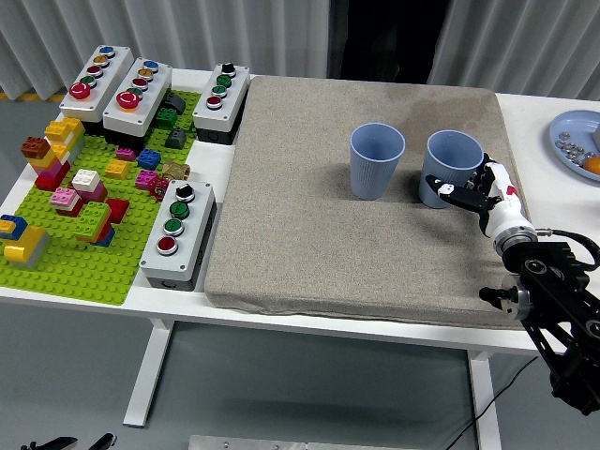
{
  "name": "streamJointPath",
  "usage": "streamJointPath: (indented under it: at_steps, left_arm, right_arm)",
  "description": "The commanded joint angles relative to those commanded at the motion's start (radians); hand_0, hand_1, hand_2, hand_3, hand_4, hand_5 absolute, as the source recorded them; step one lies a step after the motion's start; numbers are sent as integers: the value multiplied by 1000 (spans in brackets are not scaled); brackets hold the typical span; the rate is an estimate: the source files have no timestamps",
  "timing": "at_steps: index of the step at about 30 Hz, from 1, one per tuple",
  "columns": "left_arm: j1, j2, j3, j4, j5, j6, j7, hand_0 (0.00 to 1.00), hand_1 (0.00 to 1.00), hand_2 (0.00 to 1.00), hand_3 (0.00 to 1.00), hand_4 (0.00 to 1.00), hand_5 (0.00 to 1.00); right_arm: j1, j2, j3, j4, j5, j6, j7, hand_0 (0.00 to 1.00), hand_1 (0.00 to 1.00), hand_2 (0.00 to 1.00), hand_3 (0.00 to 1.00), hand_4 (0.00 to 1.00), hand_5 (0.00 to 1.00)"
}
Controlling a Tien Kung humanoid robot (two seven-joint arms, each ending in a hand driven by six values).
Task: Pick cup pour cup place
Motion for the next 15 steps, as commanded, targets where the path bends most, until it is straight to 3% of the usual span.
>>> streamJointPath:
  at_steps: [8, 15]
  left_arm:
    - [-3, 1, -2, 0, 0, 0, 0, 765, 777, 828, 717, 505, 998]
    - [-4, 5, -13, 0, 7, 1, -1, 765, 777, 828, 718, 506, 998]
  right_arm:
    - [4, -7, -7, 20, -10, 4, -3, 791, 664, 575, 651, 644, 38]
    - [49, -76, -68, 52, -110, -17, -4, 790, 663, 574, 654, 644, 38]
